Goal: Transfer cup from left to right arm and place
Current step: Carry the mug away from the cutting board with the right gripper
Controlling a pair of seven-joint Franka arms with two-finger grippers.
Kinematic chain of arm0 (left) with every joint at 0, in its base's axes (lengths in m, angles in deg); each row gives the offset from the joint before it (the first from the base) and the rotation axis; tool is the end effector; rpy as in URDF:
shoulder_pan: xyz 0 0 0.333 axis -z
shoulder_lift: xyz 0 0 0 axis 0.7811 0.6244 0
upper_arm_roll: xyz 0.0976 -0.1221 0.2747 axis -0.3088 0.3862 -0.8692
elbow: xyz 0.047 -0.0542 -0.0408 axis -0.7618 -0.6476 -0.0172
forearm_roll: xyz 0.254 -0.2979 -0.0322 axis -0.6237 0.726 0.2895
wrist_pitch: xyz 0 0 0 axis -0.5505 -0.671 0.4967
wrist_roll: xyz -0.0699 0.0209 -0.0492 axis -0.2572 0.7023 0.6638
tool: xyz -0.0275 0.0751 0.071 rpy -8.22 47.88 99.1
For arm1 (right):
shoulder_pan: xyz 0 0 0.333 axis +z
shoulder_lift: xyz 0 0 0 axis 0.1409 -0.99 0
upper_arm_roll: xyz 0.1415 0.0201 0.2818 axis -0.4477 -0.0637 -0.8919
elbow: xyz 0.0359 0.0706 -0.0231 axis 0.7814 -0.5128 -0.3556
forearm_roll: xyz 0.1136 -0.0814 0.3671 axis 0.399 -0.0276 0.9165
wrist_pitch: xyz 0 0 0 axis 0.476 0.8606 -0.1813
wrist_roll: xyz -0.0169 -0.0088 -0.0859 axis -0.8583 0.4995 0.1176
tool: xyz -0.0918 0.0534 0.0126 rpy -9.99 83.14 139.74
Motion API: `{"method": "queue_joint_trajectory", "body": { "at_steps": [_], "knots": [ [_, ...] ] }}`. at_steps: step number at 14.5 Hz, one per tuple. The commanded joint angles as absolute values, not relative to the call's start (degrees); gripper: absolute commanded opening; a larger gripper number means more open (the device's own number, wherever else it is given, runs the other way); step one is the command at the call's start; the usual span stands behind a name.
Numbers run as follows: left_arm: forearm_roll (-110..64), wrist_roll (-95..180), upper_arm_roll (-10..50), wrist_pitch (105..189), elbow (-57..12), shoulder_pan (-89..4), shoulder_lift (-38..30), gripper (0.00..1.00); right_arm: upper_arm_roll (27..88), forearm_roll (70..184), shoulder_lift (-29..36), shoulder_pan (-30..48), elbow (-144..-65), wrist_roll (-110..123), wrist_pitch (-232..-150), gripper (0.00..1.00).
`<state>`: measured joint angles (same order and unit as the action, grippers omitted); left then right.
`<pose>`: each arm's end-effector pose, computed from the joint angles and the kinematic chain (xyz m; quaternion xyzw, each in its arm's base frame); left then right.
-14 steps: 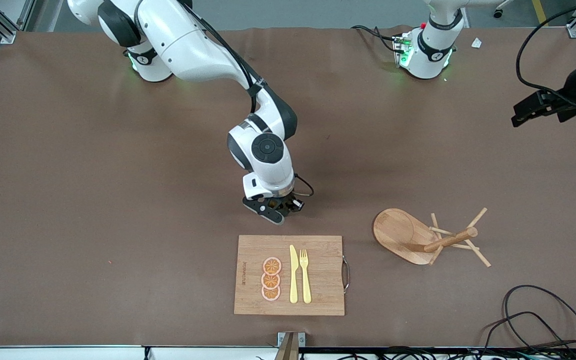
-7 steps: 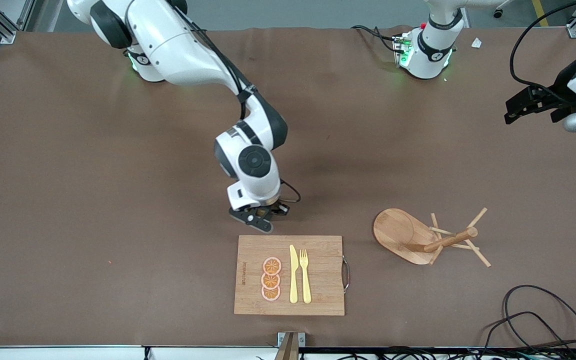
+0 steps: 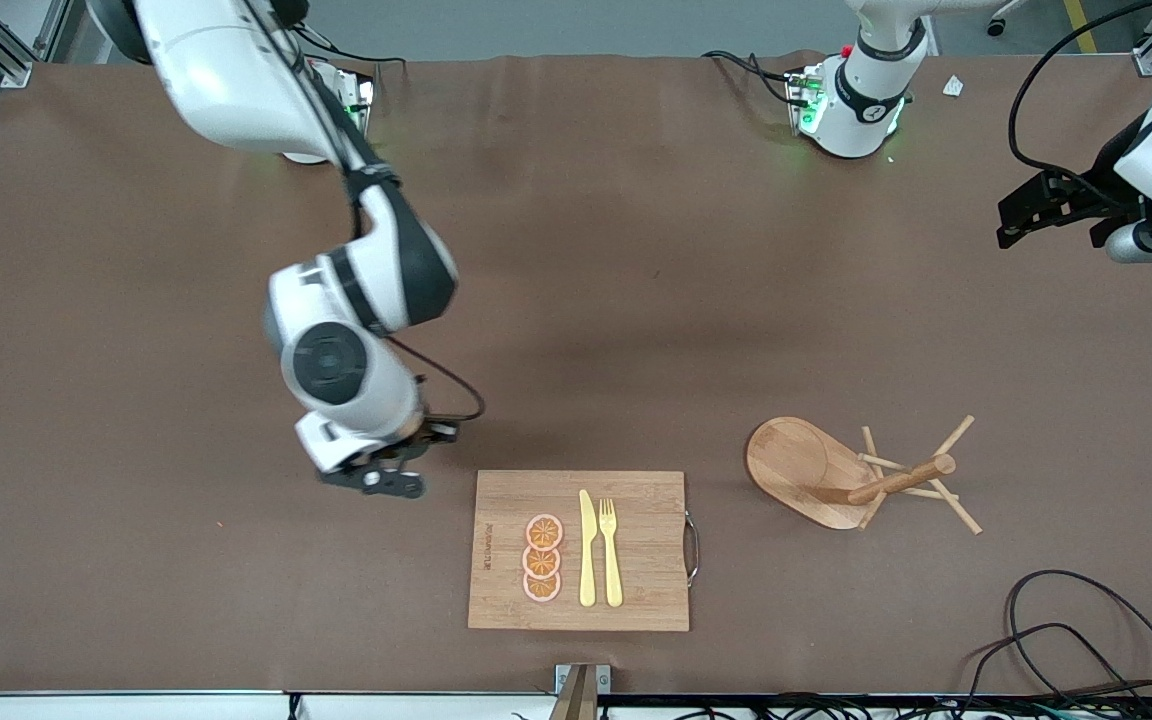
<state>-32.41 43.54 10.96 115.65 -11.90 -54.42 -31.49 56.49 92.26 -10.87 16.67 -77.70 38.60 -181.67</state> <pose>0.5333 -0.0565 0.6422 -0.9998 0.0040 0.0173 0.0052 0.6792 0.2677 0.3720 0.9979 -0.0579 -0.0240 0.0146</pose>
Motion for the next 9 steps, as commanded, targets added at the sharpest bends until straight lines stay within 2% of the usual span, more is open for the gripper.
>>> {"method": "queue_joint_trajectory", "body": {
  "at_steps": [1, 5, 9],
  "knots": [
    [-32.4, 44.6, 11.2, 116.0, -13.3, -55.2, -33.7, 1.0, 55.3, 92.9, -2.2, 8.8, -90.8, 25.0, -186.2, 0.02],
    [-32.4, 44.6, 11.1, 116.0, -13.2, -55.1, -33.7, 1.0, 55.2, 93.0, -0.3, -1.2, -102.3, 4.4, -199.5, 0.02],
    [-32.4, 44.8, 11.0, 115.4, -13.2, -55.3, -33.7, 1.0, 55.1, 93.0, -2.5, -5.7, -106.2, -5.8, -208.1, 0.02]
  ]
}}
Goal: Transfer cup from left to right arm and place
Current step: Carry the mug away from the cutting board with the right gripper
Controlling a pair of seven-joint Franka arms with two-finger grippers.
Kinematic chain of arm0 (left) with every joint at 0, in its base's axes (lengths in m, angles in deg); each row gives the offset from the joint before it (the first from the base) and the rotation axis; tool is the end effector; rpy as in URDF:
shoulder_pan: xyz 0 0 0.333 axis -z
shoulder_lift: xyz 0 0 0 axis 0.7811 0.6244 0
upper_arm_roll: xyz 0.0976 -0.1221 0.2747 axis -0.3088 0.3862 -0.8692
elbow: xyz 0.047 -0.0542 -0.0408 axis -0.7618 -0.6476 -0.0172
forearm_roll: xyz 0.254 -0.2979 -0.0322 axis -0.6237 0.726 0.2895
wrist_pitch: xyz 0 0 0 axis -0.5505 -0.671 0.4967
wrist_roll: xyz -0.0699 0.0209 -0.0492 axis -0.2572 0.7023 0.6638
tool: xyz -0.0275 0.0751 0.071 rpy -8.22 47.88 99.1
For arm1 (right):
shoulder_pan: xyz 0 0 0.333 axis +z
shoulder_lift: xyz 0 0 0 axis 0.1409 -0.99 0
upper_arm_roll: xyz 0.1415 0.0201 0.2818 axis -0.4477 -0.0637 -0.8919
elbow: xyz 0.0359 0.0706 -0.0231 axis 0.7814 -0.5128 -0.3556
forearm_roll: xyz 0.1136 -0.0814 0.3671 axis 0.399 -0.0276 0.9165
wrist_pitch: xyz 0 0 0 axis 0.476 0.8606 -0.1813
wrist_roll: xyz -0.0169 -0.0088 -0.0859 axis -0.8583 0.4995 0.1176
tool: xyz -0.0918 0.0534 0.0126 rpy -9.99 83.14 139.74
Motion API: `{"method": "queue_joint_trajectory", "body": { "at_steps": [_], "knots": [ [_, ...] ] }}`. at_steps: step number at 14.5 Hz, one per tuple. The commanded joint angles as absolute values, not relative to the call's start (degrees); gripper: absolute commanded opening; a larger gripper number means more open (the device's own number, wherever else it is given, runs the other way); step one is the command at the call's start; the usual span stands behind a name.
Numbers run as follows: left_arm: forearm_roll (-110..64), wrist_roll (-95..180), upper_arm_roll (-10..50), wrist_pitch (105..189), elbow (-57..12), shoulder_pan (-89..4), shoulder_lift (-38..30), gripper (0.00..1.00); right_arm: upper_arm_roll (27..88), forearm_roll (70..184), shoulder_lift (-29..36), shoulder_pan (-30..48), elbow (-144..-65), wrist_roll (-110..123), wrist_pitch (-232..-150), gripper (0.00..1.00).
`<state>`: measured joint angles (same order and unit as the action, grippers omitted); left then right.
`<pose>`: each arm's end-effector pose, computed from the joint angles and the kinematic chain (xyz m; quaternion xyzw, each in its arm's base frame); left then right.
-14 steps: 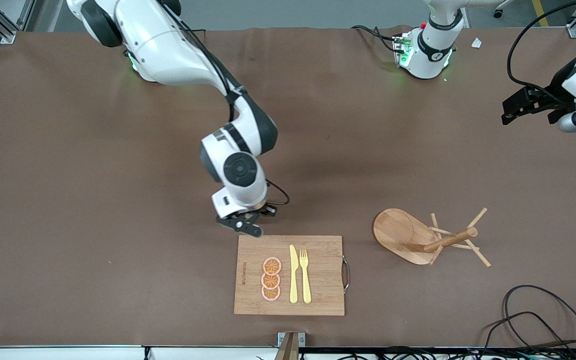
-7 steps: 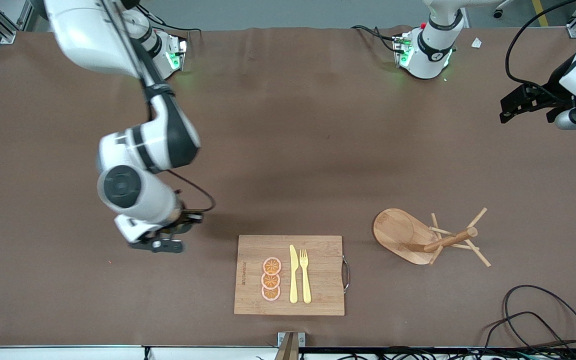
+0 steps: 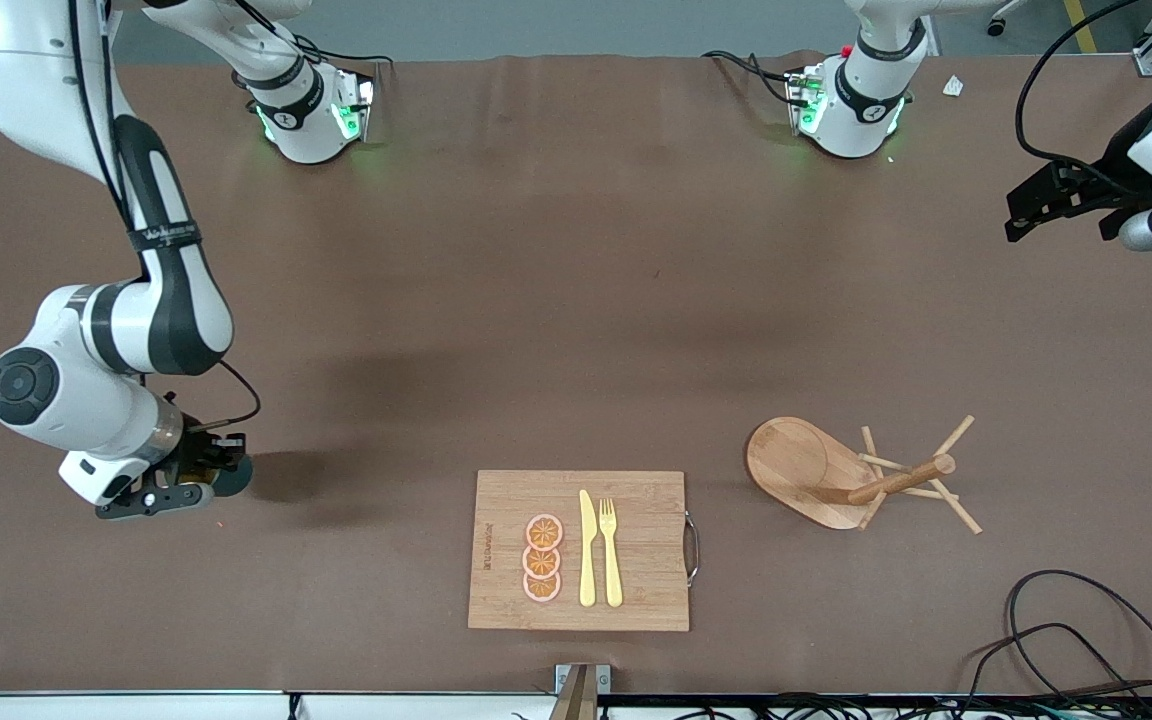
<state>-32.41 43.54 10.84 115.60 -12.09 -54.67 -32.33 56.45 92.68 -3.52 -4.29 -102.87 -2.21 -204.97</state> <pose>0.5289 -0.0533 0.6483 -0.9999 0.0007 0.0121 0.0058 0.6790 -0.0022 0.2948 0.9943 0.1043 0.0199 0.0025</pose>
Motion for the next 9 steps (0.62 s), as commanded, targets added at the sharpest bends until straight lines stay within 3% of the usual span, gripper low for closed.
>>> {"method": "queue_joint_trajectory", "body": {
  "at_steps": [1, 4, 5, 6, 8, 9],
  "knots": [
    [-32.4, 44.8, 11.0, 115.5, -13.2, -55.3, -33.6, 1.0, 55.1, 93.1, -3.0, -6.2, -107.1, -6.4, -209.6, 0.02],
    [-32.3, 44.7, 11.1, 115.5, -13.3, -55.2, -33.3, 1.0, 55.0, 93.1, -4.3, -6.3, -108.5, -6.5, -212.5, 0.03],
    [-32.3, 44.7, 11.1, 115.4, -13.4, -55.2, -33.4, 1.0, 55.0, 93.9, -4.3, -6.3, -108.4, -6.4, -212.5, 0.08],
    [-32.3, 44.7, 11.1, 115.4, -13.4, -55.2, -33.4, 1.0, 55.0, 94.6, -4.3, -6.3, -108.2, -6.3, -212.2, 0.19],
    [-32.3, 44.4, 11.1, 115.2, -13.6, -55.2, -33.4, 1.0, 55.1, 94.9, -4.1, -6.1, -107.7, -6.3, -211.7, 0.6],
    [-32.3, 44.2, 11.1, 115.1, -13.7, -55.2, -33.3, 1.0, 55.1, 94.9, -4.0, -6.0, -106.8, -6.3, -210.2, 0.85]
  ]
}}
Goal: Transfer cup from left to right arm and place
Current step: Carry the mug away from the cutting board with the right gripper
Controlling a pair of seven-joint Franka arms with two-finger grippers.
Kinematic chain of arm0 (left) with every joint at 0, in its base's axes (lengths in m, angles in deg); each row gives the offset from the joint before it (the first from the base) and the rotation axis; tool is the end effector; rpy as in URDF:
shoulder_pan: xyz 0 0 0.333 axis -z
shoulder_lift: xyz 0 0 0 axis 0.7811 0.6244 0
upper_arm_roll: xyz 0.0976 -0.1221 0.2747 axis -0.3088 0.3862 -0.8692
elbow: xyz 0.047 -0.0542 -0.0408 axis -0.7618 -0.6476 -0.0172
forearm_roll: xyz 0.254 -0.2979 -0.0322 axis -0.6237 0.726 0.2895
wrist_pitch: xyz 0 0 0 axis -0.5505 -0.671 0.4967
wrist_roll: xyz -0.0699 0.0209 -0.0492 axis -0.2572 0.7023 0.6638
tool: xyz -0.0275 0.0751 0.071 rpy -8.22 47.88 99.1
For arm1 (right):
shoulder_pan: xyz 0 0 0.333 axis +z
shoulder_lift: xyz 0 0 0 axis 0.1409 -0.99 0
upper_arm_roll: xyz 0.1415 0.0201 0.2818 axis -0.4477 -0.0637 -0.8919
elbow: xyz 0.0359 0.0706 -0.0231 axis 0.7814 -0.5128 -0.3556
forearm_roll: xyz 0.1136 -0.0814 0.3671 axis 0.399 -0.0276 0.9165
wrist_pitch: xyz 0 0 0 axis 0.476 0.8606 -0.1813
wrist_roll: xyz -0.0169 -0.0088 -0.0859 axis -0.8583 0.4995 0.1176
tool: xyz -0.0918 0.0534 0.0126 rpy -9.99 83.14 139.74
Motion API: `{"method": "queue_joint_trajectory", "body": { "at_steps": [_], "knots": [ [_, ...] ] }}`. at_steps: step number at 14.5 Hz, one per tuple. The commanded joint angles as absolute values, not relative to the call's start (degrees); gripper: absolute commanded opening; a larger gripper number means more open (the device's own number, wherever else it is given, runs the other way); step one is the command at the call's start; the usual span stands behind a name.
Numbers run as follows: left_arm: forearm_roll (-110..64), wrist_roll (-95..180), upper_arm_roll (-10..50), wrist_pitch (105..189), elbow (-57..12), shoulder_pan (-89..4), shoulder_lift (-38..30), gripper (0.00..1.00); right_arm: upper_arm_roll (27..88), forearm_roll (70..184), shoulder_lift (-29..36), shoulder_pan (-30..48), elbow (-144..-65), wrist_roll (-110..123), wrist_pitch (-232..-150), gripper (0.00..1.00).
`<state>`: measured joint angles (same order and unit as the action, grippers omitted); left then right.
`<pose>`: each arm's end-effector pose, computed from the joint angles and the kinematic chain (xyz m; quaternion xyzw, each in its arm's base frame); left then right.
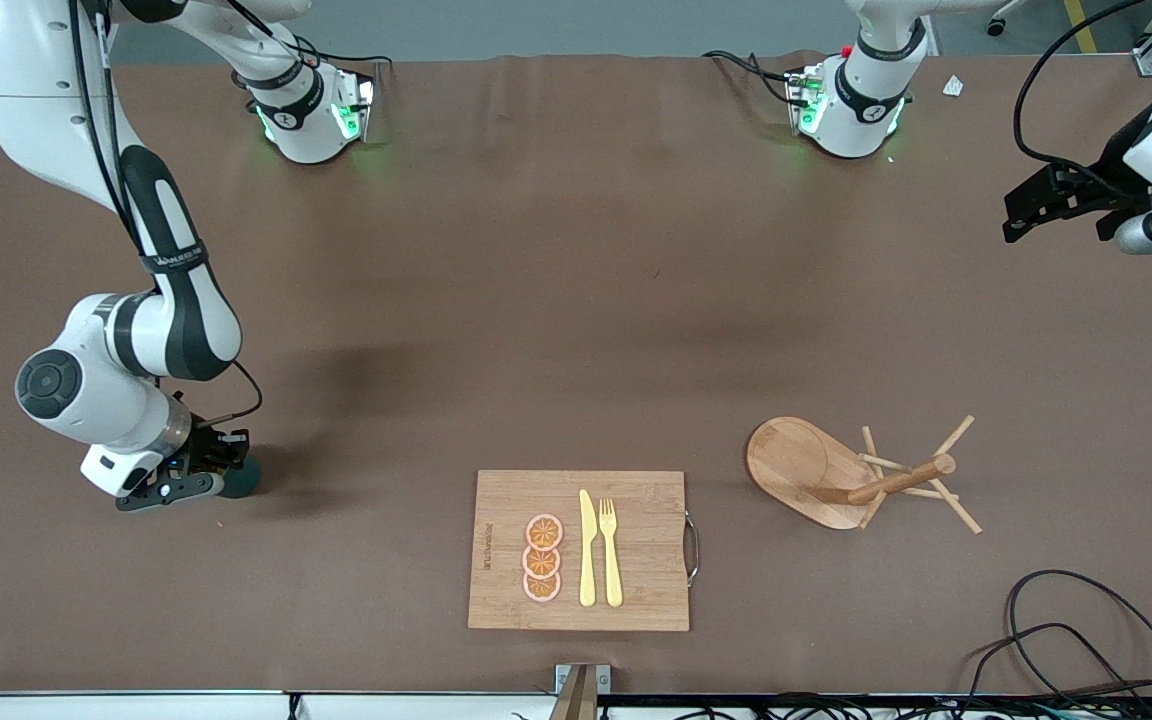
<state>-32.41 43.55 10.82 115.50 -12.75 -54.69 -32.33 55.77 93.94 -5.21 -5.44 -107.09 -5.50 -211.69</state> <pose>0.5287 -0.0528 0.6428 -0.9998 0.0005 0.0187 0.0064 0.6681 -0.0100 0.2533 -0.9925 -0.1187 -0.0280 0.0038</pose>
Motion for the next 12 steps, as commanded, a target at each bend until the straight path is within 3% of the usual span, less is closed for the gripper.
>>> {"method": "queue_joint_trajectory", "body": {
  "at_steps": [1, 4, 12],
  "knots": [
    [-32.3, 44.2, 11.1, 115.1, -13.7, -55.2, -33.2, 1.0, 55.2, 94.9, -3.4, -6.2, -106.0, -6.3, -208.3, 1.0],
    [-32.4, 44.4, 11.0, 115.1, -13.5, -55.3, -33.4, 1.0, 55.5, 94.9, 0.3, -7.9, -102.3, -6.0, -201.6, 1.0],
    [-35.0, 44.6, 11.0, 115.1, -13.1, -55.2, -33.4, 1.0, 57.9, 92.7, 18.4, -8.5, -99.9, -2.3, -186.9, 1.0]
  ]
}}
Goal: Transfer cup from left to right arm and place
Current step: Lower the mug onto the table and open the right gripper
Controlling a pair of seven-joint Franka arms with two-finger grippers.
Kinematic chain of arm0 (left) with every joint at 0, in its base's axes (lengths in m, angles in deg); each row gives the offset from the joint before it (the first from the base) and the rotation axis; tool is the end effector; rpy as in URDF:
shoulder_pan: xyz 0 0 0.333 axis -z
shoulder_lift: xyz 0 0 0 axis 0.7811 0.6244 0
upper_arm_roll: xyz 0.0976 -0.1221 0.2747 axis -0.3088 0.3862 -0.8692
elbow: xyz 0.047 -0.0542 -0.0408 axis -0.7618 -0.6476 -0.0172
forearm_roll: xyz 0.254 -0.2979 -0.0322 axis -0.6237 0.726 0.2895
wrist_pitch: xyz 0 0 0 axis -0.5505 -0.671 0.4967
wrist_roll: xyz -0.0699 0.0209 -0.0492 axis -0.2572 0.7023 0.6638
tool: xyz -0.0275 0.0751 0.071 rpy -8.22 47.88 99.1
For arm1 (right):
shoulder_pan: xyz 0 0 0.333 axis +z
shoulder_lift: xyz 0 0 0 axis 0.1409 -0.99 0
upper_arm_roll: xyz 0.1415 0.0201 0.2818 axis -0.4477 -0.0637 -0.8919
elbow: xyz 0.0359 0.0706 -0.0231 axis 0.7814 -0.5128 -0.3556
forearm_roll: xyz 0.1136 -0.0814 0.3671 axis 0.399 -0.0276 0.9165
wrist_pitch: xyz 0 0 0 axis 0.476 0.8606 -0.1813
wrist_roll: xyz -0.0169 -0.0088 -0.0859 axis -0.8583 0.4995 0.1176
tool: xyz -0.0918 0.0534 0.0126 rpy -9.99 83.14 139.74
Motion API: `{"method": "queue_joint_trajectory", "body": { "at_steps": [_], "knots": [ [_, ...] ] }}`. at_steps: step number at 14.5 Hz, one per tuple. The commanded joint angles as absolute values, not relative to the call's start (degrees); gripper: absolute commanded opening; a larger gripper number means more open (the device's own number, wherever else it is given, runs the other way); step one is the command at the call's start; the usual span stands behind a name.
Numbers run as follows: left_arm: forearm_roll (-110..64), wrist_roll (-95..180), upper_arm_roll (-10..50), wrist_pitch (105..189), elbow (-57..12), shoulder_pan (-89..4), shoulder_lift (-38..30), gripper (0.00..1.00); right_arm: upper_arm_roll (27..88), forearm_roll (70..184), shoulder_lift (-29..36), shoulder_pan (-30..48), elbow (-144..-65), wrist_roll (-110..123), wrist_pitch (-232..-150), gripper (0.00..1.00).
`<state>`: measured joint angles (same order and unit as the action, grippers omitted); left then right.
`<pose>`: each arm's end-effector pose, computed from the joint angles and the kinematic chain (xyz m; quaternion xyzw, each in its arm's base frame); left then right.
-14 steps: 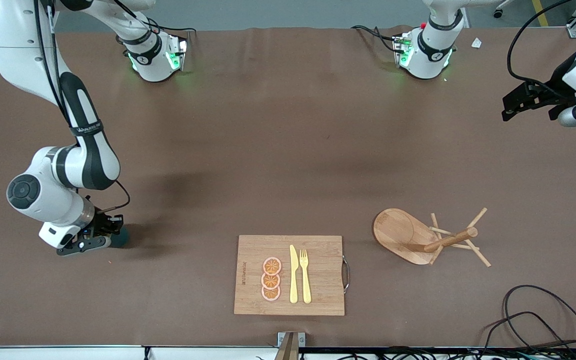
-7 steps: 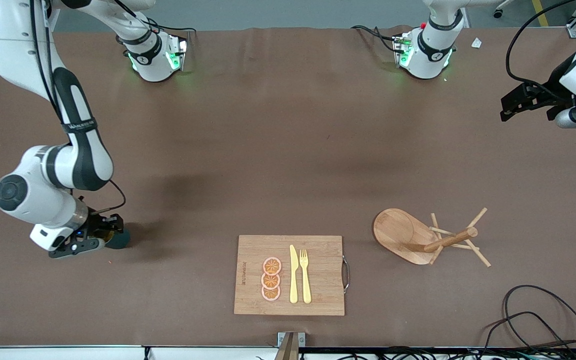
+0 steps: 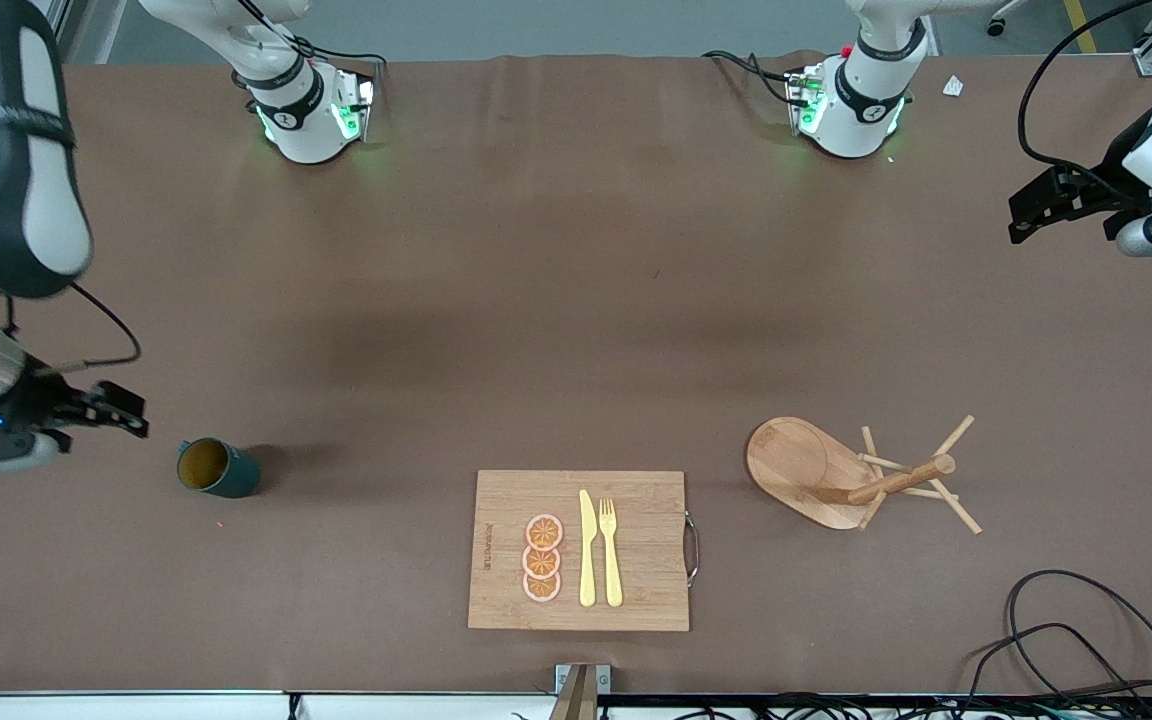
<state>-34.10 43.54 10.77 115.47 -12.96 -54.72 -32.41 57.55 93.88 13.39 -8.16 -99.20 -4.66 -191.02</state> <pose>0.5286 -0.0487 0.6419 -0.9996 -0.0013 0.0187 0.0213 0.6464 -0.0555 0.4989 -0.9934 -0.0814 -0.0803 0.0072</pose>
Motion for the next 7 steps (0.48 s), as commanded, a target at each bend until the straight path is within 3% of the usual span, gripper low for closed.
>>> {"method": "queue_joint_trajectory", "body": {
  "at_steps": [1, 7],
  "knots": [
    [-35.0, 44.6, 11.0, 115.1, -13.1, -55.3, -33.5, 1.0, 57.7, 90.4, 20.5, -8.4, -99.0, 0.6, -183.3, 1.0],
    [-35.0, 44.8, 10.3, 114.3, -12.1, -55.3, -33.5, 1.0, 57.4, 88.8, 31.3, -8.4, -99.0, 8.8, -172.3, 1.0]
  ]
}}
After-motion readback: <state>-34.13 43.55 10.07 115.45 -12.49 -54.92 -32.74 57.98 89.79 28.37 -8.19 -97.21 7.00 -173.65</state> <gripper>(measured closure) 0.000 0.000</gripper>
